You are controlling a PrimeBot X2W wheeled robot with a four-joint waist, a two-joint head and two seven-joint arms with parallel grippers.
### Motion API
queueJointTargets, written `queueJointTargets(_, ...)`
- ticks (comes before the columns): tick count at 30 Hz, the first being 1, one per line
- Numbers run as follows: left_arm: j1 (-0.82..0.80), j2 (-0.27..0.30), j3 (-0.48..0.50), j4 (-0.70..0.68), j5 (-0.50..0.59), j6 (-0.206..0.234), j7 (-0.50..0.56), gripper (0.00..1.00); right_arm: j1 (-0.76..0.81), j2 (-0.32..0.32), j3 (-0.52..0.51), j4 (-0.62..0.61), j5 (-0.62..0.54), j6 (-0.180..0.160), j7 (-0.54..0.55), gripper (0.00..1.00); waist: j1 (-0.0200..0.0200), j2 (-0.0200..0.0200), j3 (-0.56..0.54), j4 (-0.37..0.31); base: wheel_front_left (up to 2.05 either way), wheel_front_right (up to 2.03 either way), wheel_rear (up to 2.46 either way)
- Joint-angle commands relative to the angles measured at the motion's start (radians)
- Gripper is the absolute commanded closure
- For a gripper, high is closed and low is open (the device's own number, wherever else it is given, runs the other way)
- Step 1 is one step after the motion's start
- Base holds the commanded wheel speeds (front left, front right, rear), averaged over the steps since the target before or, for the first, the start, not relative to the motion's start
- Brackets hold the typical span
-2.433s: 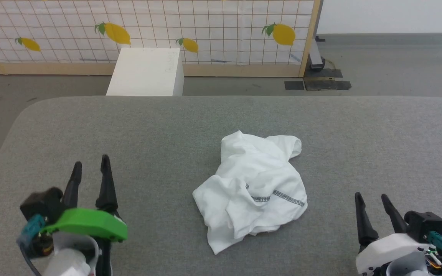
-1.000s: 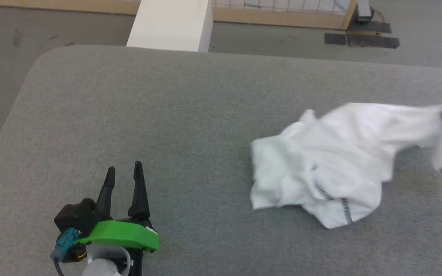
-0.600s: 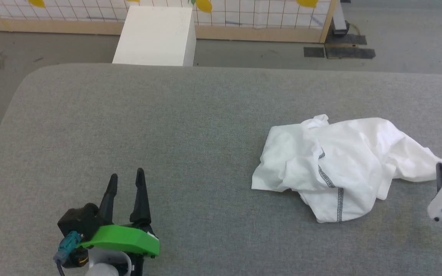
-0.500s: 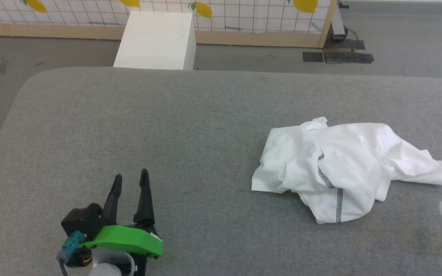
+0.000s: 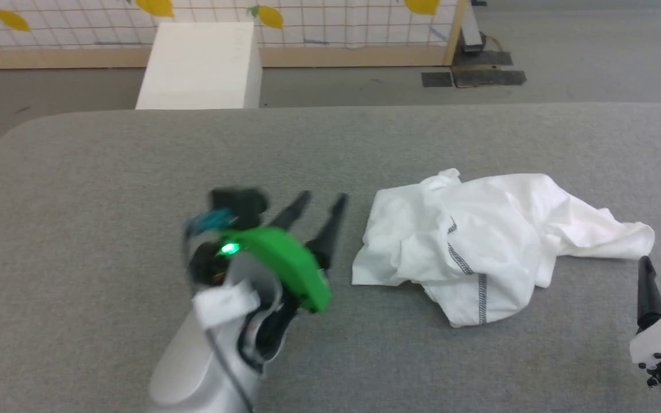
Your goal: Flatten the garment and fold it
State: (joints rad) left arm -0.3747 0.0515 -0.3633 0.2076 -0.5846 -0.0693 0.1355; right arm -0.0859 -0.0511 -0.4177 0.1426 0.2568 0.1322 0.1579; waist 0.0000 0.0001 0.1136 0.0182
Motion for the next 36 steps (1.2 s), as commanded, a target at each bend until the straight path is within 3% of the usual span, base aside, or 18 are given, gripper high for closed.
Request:
queueJointTargets(1, -0.052, -0.001, -0.039, 0.022, -0.024, 0.0, 0.071, 0.0, -0.004, 0.001, 0.008, -0.005, 0.004, -0.002, -0.006, 0.0, 0.0, -0.0001, 0.028, -0.037, 0.0, 0.0, 0.0)
queueJointTargets(7, -0.185, -0.001, -0.193, 0.106, -0.08, 0.019, 0.335, 0.0, -0.023, 0.001, 0.032, 0.009, 0.007, -0.002, -0.012, 0.0, 0.0, -0.0001, 0.069, -0.087, 0.0, 0.0, 0.0)
queueJointTargets(13, -0.215, -0.001, -0.229, 0.18, -0.072, 0.039, 0.392, 0.0, -0.043, 0.001, 0.036, 0.03, 0.007, -0.002, -0.034, 0.0, 0.0, -0.0001, 0.098, -0.117, 0.0, 0.0, 0.0)
queueJointTargets(14, -0.215, -0.001, -0.226, 0.18, -0.075, 0.038, 0.38, 0.44, -0.045, 0.001, 0.034, 0.031, 0.007, -0.002, -0.036, 0.0, 0.0, -0.0001, 0.1, -0.116, 0.0, 0.0, 0.0)
queueJointTargets(15, -0.214, -0.001, -0.223, 0.181, -0.082, 0.037, 0.366, 1.0, -0.047, 0.001, 0.032, 0.033, 0.006, -0.002, -0.039, 0.0, 0.0, -0.0001, 0.1, -0.115, 0.0, 0.0, 0.0)
queueJointTargets(19, -0.208, -0.001, -0.189, 0.152, -0.155, 0.041, 0.298, 1.0, -0.048, 0.001, 0.023, 0.042, -0.007, -0.002, -0.044, 0.0, 0.0, -0.0001, 0.093, -0.097, 0.0, 0.0, 0.0)
queueJointTargets(26, -0.212, 0.025, -0.034, 0.052, -0.222, 0.098, 0.14, 1.0, -0.042, 0.001, 0.035, 0.054, -0.009, -0.002, -0.042, 0.0, 0.0, -0.0001, 0.059, -0.03, 0.0, 0.0, 0.0)
queueJointTargets(31, -0.108, 0.123, 0.104, -0.046, -0.223, 0.203, 0.077, 1.0, -0.04, 0.001, 0.046, 0.057, -0.013, -0.002, -0.039, 0.0, 0.0, -0.0001, 0.026, 0.02, 0.0, 0.0, 0.0)
queueJointTargets(36, 0.084, 0.183, 0.217, -0.116, -0.241, 0.316, 0.057, 1.0, -0.03, 0.001, 0.051, 0.057, -0.018, -0.002, -0.032, 0.0, 0.0, -0.0001, 0.007, 0.066, 0.0, 0.0, 0.0)
